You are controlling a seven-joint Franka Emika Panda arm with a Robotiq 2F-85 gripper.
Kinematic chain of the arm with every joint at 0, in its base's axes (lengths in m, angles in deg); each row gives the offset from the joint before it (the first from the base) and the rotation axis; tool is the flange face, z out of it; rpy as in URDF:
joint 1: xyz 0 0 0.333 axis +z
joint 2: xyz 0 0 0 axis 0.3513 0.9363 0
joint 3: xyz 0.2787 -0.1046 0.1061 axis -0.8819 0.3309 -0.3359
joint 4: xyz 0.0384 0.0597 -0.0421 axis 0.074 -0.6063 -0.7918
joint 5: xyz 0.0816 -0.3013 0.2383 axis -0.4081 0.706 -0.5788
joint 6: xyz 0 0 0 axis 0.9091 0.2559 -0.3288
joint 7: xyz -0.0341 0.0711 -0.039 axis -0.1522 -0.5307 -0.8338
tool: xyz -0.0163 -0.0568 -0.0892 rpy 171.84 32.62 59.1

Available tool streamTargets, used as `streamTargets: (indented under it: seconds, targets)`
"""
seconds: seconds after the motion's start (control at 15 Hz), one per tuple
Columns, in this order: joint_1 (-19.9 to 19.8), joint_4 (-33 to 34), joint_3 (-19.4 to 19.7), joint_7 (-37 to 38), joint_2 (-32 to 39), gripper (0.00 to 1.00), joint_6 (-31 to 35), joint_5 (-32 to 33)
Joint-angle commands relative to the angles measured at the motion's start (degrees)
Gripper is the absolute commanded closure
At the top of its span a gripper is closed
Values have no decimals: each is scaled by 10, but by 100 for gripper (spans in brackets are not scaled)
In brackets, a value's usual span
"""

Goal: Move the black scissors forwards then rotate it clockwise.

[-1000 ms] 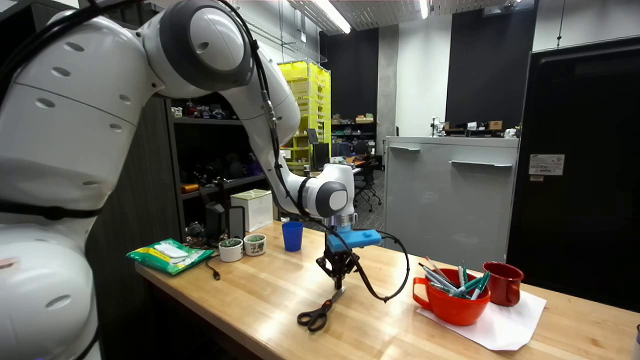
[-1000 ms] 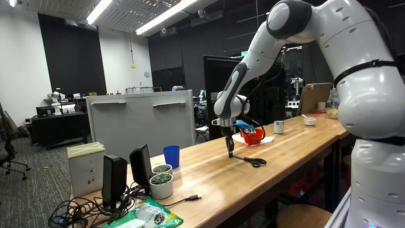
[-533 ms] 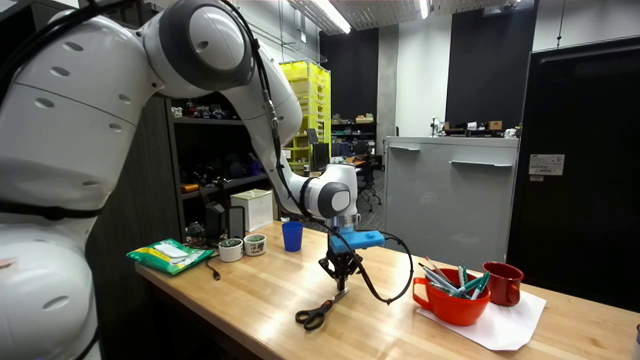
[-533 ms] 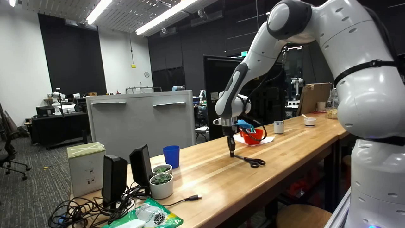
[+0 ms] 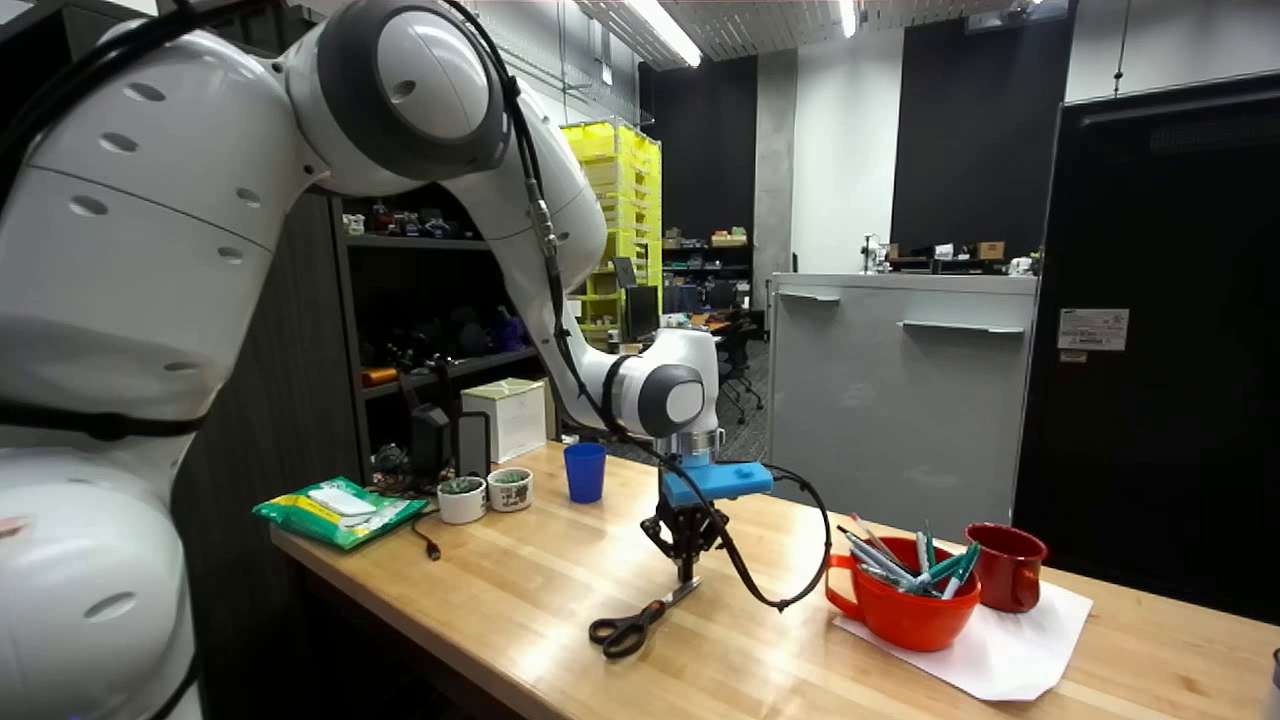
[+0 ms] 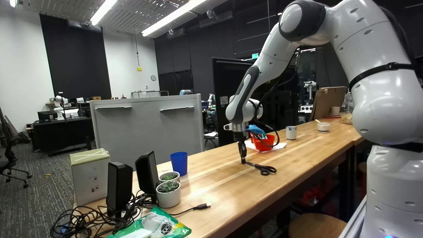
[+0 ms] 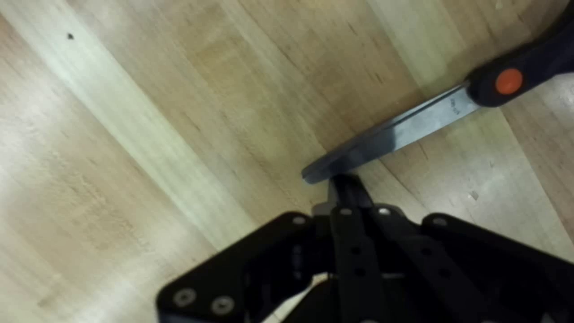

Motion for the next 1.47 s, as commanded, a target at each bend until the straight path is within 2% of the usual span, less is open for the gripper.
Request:
streamTargets:
  seconds: [0.0, 0.73, 1.4]
  targets:
    - [-8, -4, 11, -1, 14, 100, 11, 8]
    - [-3, -20, 15, 10, 4, 100, 17, 14]
    - [0, -61, 27, 48, -21, 100, 45, 28]
